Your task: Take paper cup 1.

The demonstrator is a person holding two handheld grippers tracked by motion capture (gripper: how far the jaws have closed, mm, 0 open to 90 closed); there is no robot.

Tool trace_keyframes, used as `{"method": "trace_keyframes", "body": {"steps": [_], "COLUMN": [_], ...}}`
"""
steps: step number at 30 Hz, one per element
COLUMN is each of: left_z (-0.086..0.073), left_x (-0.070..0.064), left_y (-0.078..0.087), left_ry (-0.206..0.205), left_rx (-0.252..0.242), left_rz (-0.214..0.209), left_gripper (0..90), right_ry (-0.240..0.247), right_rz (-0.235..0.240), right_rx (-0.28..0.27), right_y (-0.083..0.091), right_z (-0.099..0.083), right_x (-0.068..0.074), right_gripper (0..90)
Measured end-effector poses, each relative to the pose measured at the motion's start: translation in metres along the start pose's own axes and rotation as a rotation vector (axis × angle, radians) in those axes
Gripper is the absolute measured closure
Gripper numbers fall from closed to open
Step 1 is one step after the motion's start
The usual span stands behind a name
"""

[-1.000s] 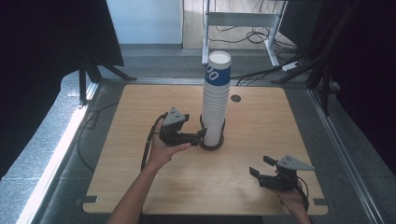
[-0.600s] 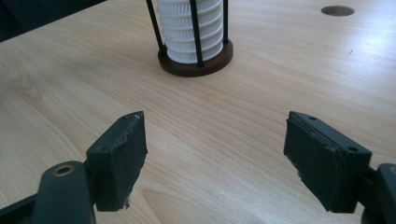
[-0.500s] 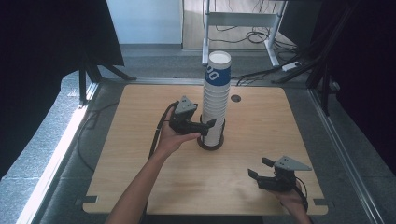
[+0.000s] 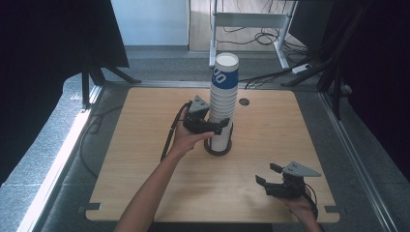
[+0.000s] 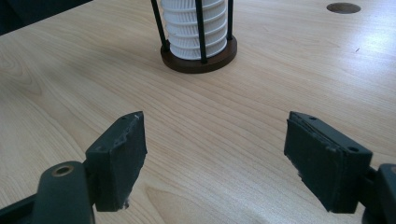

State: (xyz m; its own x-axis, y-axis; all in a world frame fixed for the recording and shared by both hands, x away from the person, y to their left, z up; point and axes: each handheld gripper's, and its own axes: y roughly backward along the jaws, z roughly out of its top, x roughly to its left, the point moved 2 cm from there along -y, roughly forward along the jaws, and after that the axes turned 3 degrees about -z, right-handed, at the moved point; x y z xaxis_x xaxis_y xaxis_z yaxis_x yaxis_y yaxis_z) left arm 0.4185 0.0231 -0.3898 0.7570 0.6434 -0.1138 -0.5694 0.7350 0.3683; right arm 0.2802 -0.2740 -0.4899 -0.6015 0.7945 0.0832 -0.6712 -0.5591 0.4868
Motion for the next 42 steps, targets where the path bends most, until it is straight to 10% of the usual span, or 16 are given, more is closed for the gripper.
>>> {"method": "trace_keyframes", "body": {"steps": [17, 42], "left_z": [0.003, 0.003], "left_x": [0.002, 0.002], "left_y": [-0.016, -0.016], "left_ry": [-0.049, -0.065], "left_rx": [0.002, 0.011], "left_rz": [-0.017, -0.014], "left_gripper": [12.8, 13.2], "right_ry": [0.007, 0.078], "right_rz": [0.038, 0.162], "right_rx": [-0.053, -0.212], "right_y": [0.001, 0.020], "right_z": [0.013, 0.173], "right_x": [0.005, -0.011], "right_gripper": [21.6, 22.3]}}
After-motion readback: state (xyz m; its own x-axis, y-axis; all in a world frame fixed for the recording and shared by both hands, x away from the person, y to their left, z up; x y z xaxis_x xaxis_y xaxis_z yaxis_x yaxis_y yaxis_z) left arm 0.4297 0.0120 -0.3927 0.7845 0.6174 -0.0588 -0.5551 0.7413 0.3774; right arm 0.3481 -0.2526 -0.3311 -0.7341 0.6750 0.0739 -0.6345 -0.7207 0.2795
